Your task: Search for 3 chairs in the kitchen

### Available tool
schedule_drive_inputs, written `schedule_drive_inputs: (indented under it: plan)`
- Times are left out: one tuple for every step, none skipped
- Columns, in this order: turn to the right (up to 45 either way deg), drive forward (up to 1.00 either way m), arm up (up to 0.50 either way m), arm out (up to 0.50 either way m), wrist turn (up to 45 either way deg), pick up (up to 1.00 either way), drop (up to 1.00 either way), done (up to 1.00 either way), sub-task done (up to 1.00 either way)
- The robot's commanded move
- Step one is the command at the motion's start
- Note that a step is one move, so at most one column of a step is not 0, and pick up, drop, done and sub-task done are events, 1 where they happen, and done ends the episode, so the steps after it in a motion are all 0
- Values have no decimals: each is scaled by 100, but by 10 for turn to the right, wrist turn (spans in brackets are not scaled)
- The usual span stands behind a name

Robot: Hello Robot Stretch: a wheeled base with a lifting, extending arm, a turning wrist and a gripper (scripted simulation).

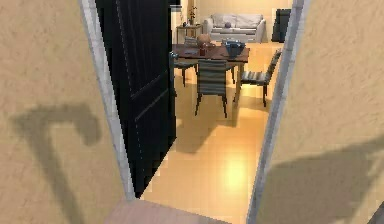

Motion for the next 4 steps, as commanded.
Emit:
schedule_drive_inputs:
  plan:
    - [0, 80, 0, 0, 0, 0, 0, 0, 0]
    - [90, 0, 0, 0, 0, 0, 0, 0, 0]
    - [0, 85, 0, 0, 0, 0, 0, 0, 0]
    - [0, 0, 0, 0, 0, 0, 0, 0, 100]
